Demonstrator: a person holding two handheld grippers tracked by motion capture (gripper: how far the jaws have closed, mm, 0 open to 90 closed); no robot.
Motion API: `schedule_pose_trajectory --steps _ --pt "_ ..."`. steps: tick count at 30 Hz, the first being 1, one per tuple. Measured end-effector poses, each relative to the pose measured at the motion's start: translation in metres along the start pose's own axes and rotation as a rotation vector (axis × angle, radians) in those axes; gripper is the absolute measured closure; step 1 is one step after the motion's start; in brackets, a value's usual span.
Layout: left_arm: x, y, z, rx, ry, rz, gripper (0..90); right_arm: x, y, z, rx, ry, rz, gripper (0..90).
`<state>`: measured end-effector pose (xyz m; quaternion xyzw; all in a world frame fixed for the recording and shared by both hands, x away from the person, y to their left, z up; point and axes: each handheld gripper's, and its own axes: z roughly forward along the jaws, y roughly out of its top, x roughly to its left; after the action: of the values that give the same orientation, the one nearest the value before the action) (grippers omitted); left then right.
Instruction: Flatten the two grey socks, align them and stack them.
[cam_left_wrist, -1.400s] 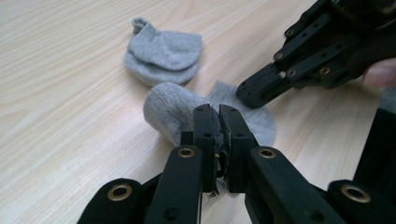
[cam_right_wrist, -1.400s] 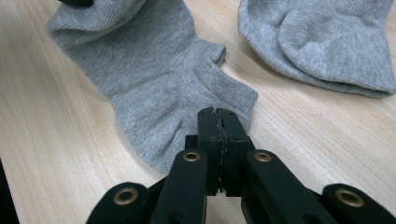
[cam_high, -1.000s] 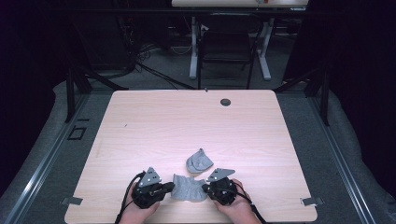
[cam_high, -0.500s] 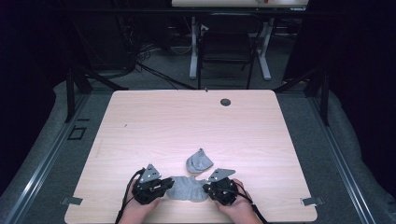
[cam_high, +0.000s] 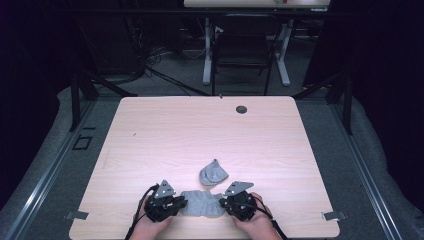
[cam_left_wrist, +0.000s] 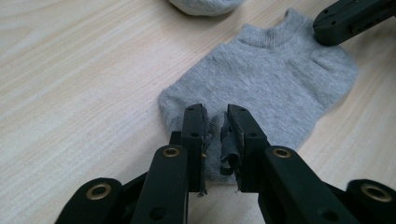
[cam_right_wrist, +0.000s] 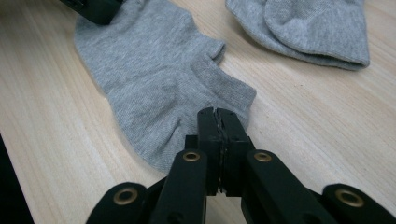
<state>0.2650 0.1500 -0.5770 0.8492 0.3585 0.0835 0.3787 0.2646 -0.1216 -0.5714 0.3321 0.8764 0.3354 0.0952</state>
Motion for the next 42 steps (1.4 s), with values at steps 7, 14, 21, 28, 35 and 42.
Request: schedule_pose_trajectory --steps 7,14,21,28,35,42 --pt "-0.005 -0.002 0.000 0.000 0.000 -0.002 77.5 0.000 -0.002 -0.003 0.013 -0.007 -0.012 89.8" --pt "-0.009 -0.002 -0.001 0.011 -0.013 -0.005 77.3 0.000 -0.003 -0.005 0.024 -0.009 -0.004 89.7" --pt "-0.009 0.000 -0.001 0.004 -0.025 0.002 74.0 -0.001 -0.003 -0.008 0.018 0.009 0.006 86.0" --pt "-0.004 0.005 -0.011 -0.042 -0.019 -0.015 70.0 -0.005 0.004 -0.019 -0.060 0.007 0.022 81.0" --pt "0.005 0.008 -0.021 -0.088 0.013 -0.041 67.4 -0.013 0.013 -0.020 -0.092 -0.022 0.039 77.0" --pt "0.011 0.008 -0.021 -0.092 0.022 -0.053 64.3 -0.025 0.032 -0.013 -0.094 -0.029 0.060 77.7"
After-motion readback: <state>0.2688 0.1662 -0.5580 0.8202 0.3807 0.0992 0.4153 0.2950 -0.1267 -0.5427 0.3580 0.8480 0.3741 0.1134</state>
